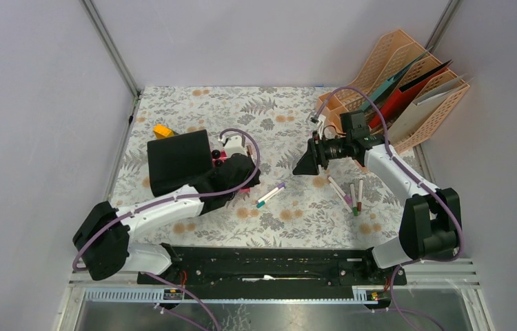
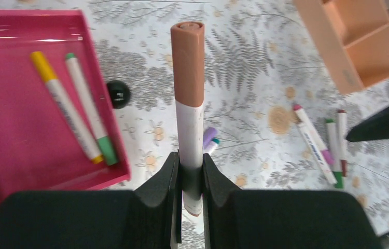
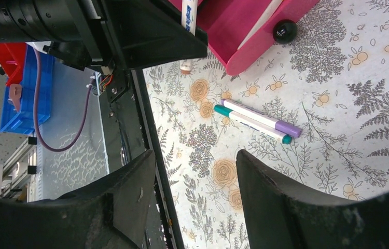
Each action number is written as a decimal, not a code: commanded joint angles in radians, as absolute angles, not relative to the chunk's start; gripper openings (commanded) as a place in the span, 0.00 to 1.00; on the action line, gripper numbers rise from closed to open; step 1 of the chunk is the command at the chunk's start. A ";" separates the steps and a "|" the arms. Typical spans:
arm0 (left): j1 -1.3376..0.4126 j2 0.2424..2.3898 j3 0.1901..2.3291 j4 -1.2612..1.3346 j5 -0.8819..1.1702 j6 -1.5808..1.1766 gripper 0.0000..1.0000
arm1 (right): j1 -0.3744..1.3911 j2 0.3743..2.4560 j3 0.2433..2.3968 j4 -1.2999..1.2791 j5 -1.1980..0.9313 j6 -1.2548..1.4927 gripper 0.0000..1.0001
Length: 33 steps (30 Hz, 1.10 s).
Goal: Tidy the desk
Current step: Pick up the stationery from the center of the board, then place the stationery in the drawer.
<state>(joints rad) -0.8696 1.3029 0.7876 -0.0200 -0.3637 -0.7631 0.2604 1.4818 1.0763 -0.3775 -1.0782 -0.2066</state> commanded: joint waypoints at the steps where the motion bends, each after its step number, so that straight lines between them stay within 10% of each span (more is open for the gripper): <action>1: -0.870 1.344 0.887 -0.213 -0.514 -0.760 0.00 | 0.243 1.455 1.114 -0.394 -1.092 -0.236 0.65; 22: -0.828 1.582 1.047 -0.413 -0.729 -0.750 0.01 | 0.218 1.460 1.109 -0.392 -1.094 -0.241 0.65; 33: -0.794 1.625 1.043 -0.415 -0.765 -0.744 0.20 | 0.213 1.469 1.108 -0.393 -1.101 -0.238 0.65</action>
<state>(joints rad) -0.8024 1.6093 1.0061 -0.4213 -0.7097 -0.7551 0.2199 1.4818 1.0763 -0.3851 -1.0782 -0.2245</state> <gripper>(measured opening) 0.191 0.652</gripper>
